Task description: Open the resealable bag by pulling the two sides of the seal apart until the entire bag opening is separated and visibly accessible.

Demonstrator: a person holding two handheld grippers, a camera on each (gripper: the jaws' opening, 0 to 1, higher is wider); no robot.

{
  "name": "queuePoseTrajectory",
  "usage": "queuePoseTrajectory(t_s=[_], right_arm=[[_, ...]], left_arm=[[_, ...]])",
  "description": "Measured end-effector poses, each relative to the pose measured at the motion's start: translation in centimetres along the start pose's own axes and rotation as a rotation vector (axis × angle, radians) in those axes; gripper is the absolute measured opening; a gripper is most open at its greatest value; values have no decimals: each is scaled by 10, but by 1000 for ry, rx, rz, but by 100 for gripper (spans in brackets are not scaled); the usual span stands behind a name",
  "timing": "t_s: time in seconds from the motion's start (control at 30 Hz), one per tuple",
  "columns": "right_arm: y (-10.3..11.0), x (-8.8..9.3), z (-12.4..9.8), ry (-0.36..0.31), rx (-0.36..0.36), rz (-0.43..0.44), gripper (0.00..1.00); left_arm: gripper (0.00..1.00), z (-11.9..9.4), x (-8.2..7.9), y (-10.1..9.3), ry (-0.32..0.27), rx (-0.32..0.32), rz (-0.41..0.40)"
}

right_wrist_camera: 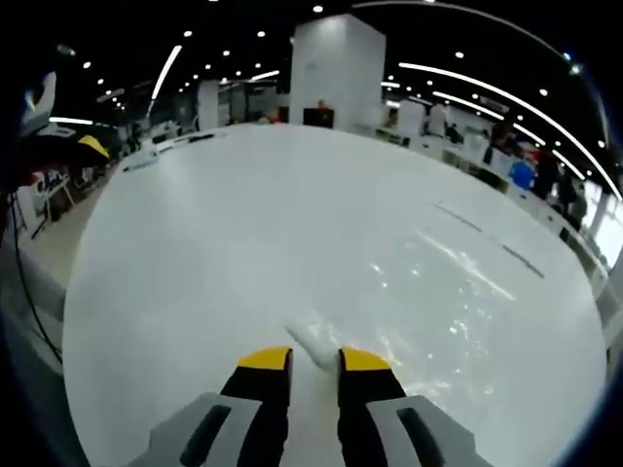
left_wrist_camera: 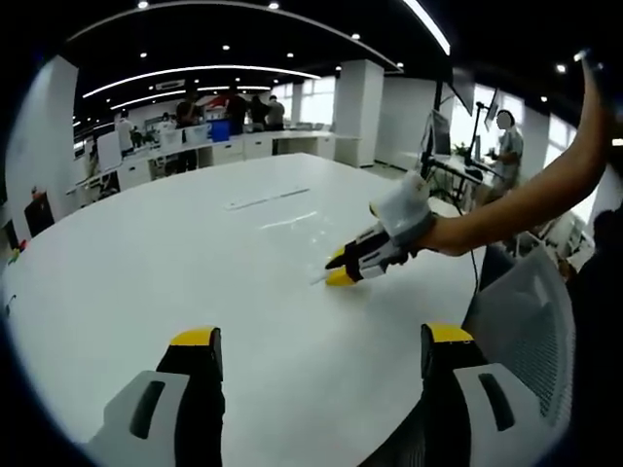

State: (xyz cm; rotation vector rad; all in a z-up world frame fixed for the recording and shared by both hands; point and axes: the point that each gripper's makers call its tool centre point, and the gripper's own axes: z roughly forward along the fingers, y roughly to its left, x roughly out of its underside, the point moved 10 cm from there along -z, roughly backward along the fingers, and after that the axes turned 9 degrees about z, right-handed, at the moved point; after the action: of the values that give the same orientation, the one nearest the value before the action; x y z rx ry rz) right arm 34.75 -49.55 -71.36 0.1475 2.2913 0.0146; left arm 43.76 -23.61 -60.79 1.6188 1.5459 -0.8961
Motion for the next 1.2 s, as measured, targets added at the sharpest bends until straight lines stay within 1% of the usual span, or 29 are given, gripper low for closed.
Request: queuePoseTrajectory(t_s=[0.13, 0.27, 0.4, 0.8, 0.83, 0.9, 1.07, 1.17, 1.2], right_arm=[[-2, 0, 0, 4, 12, -14, 6], [-2, -1, -1, 12, 8, -37, 4], [-1, 0, -4, 23, -3, -61, 4], [-1, 2, -9, 38, -14, -68, 3], [0, 2, -11, 37, -16, -69, 1], [0, 1, -13, 35, -21, -72, 1], [7, 2, -22, 30, -46, -95, 0], [8, 3, -23, 33, -50, -99, 0], [13, 4, -29, 34, -63, -118, 0]], left_arm=[[81, -1, 2, -1, 4, -1, -5], [81, -1, 2, -2, 9, 3, -4], [81, -1, 2, -2, 7, 4, -3], [79, 1, 2, -5, 10, 25, 13], [78, 2, 2, -5, 11, 26, 14], [78, 2, 1, -6, 12, 29, 16], [78, 4, 1, -10, 12, 42, 25], [78, 4, 0, -10, 13, 44, 28], [77, 4, 0, -11, 14, 47, 34]])
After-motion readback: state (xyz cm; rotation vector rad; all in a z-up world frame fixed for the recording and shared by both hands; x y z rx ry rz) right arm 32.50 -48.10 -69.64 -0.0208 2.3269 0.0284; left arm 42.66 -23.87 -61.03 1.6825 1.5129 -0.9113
